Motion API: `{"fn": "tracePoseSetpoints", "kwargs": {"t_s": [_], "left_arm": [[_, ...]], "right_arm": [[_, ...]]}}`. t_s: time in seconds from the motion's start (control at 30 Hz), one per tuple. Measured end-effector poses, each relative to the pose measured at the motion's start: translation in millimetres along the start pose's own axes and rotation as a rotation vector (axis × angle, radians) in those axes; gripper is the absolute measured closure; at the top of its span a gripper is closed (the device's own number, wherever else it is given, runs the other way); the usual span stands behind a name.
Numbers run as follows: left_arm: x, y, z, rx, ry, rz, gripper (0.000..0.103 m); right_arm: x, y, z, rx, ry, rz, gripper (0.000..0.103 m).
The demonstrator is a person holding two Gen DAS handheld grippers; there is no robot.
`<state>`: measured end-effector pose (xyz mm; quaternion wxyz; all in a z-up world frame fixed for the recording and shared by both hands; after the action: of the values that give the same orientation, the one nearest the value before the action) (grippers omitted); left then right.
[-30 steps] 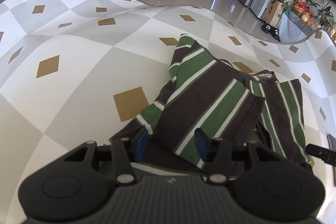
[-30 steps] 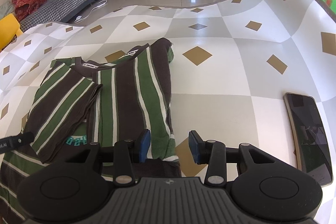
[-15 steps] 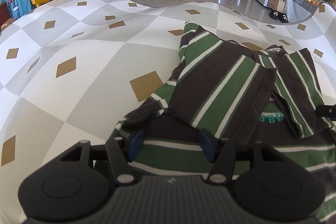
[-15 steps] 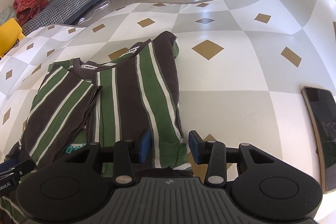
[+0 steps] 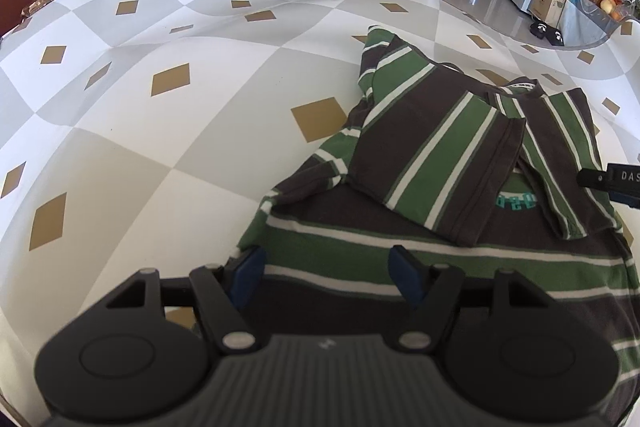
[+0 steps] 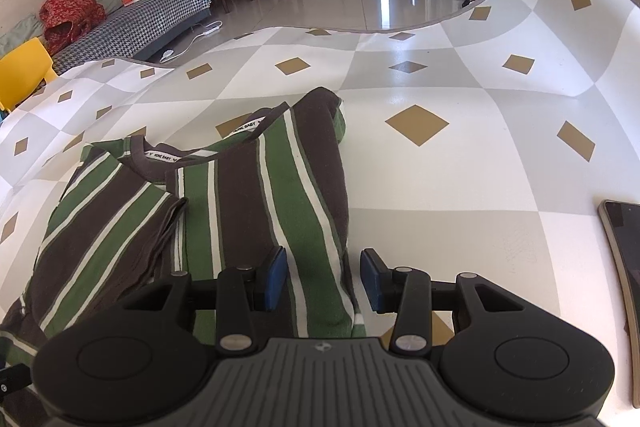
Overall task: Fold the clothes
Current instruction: 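Open the left gripper and release the folded side, then close the right gripper on the shirt's collar end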
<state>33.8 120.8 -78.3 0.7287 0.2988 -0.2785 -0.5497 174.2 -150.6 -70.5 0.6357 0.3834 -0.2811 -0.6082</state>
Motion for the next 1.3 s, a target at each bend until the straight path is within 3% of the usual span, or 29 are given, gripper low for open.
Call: {"fn": "tracePoseSetpoints", "kwargs": {"t_s": [0.33,0.6,1.07,1.3], "left_arm": [[1.4,-2.5,-4.7,0.007,0.018,-0.041,0.025],[5.0,-3.7,-6.9,0.004,0.015,-0.043,0.018],[-0.1,1.3,1.9,0.013,0.006,-0.009,0.016],[-10.9,2.5,2.8,-0.001,-0.01,0.052,0.013]], "right_arm": [[-12.2,-0.9,-6.3,0.043,0.009,0.09,0.065],[-20.5,-1.3,-4.8,0.046,0.013,0.136,0.093],[-54.2,35.9,34.7,0.145,0.005,0.172,0.094],[-91.7,53.7,51.9,0.201,0.049,0.214,0.095]]}}
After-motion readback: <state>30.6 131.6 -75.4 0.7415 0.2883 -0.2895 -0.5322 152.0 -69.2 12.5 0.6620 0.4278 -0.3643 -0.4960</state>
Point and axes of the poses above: each gripper's, at about its wrist camera, not at the fingertips, and z roughly against the way its jaws point, x to its right, y to its top, the point moved 8 cm from there along -z, roughly the way its jaws point, and after that the axes turned 14 degrees about x, right-handed, at the moved point
